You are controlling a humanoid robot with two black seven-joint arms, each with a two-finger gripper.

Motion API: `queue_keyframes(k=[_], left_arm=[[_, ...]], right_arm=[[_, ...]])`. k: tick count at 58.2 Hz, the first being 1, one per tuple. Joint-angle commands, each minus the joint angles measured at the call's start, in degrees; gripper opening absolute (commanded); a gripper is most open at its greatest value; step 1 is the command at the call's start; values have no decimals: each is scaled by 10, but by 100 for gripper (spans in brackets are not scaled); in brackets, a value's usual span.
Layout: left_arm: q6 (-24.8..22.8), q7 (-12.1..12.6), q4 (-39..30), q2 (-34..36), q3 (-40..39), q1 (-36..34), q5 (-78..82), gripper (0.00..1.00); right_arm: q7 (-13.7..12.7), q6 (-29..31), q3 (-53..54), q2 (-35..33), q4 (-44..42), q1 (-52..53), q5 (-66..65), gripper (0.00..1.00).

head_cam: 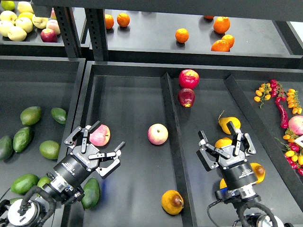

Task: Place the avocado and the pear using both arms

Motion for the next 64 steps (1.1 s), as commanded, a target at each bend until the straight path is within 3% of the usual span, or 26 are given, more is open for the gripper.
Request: queue_keyframes(k=[1,64], left_arm=[[0,2,1,0,0,0,0,99],[0,6,10,0,15,2,1,99]], right_arm=[[0,2,1,0,0,-1,0,99],[-1,3,-3,0,-3,-2,-1,99]])
